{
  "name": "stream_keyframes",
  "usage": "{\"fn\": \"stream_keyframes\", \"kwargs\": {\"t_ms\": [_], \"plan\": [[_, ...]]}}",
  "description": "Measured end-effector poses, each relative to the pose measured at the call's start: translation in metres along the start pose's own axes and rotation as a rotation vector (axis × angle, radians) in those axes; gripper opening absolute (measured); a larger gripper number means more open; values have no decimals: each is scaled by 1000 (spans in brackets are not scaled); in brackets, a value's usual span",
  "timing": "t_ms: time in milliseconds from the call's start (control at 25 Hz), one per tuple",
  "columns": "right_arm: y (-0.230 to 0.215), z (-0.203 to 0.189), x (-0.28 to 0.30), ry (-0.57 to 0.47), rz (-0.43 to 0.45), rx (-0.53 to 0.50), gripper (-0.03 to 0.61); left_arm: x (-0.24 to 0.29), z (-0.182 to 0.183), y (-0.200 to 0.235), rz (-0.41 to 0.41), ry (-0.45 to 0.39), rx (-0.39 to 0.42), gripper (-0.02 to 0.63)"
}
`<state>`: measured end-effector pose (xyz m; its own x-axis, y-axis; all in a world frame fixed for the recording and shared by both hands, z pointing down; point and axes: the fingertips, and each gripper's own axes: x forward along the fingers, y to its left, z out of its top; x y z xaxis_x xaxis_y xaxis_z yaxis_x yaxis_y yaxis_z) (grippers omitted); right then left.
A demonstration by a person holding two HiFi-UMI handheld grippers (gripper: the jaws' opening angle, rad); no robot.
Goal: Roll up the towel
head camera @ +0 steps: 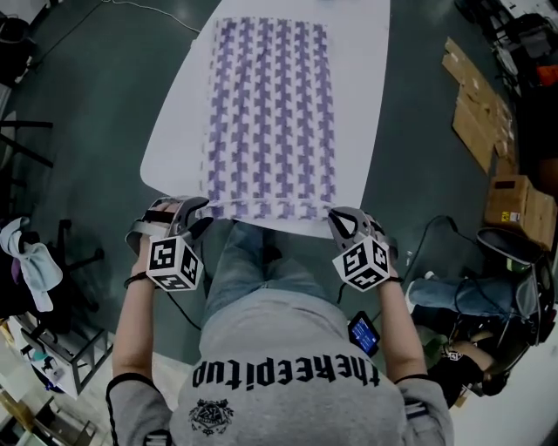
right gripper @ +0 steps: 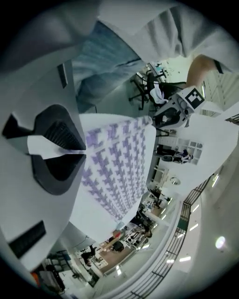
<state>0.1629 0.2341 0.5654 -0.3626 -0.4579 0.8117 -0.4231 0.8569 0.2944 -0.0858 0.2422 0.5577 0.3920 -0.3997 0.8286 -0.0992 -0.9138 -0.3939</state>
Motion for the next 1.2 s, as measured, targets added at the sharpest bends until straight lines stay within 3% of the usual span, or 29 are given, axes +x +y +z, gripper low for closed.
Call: {"fn": "stream_keyframes", "kwargs": {"t_ms": [80,200,400,520,600,640,680,920,1040,1200], "plan": [[24,0,12,25,56,-40,7,9,-10,-22,-58,18,35,172],[40,-7,34,85,92,-92,61,27,-22,-42,-113,64,44,174],[39,-18,50,148,85,-161,104,40,-38,-52,-109,153,60,180],[17,-16,55,170,64,-187,104,45,-37,-32,-87,163,61,175],[7,-12,59,184,69,-197,88,46,-37,-16,-71,165,59,92],[9,-12,58,189,74,-200,44,44,-38,-16,-71,166,56,50],[14,-12,56,191,80,-199,29,42,-38,-20,-80,164,50,39],[19,-5,40,181,187,-128,18,31,-36,-21,-210,124,20,28],[26,-4,28,188,291,-61,18,22,-33,-29,-306,94,-37,28],[23,-4,23,176,327,32,20,17,-30,-32,-351,60,-131,29]]}}
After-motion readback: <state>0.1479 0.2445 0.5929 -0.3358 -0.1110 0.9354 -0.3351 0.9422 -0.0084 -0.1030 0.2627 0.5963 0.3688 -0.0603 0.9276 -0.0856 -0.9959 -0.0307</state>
